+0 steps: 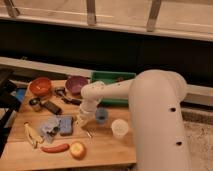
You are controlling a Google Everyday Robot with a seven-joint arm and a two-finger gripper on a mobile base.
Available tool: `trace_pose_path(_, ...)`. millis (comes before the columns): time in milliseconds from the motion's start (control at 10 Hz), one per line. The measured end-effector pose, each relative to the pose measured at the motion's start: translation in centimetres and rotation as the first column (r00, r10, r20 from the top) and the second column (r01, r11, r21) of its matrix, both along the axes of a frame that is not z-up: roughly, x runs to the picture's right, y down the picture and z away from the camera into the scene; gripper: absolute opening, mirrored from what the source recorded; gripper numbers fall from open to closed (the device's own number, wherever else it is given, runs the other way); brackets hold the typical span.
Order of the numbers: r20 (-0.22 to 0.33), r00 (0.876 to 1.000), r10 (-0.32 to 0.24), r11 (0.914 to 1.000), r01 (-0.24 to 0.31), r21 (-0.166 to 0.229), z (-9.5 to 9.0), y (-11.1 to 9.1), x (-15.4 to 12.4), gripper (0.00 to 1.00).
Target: Place fork in purple bowl
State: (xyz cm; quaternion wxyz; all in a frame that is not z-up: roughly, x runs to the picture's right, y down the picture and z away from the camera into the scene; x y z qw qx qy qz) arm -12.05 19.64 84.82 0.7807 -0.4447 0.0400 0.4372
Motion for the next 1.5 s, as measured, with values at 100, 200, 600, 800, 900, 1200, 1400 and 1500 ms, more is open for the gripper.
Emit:
trace_pose_path(100,0.0,1.0,0.0,1.0,0.0,0.0,0.0,0.0,0.0,0.0)
trace_pose_path(200,0.0,1.0,0.0,1.0,0.0,0.0,0.0,0.0,0.0,0.0)
trace_pose_path(600,0.0,1.0,0.0,1.0,0.0,0.0,0.0,0.0,0.0,0.0)
trace_pose_path(800,-0.003,1.0,-0.005,1.0,0.005,0.0,-0.2,-0.1,0.3,0.0)
trace_pose_path(900,-0.008,1.0,-0.003,1.0,0.003,0.001,-0.5,-0.5,0.6,0.0)
trace_pose_path(1200,-0.008,1.0,-0.016,0.9997,0.016,0.017,-0.8,-0.8,0.1,0.0)
trace_pose_path(1400,-0.007,0.999,-0.035,0.9968,0.036,0.072,-1.7,-2.5,-0.7,0.0)
trace_pose_path(1500,-0.006,0.999,-0.046,0.9933,0.046,0.106,-2.7,-3.9,-1.2,0.0)
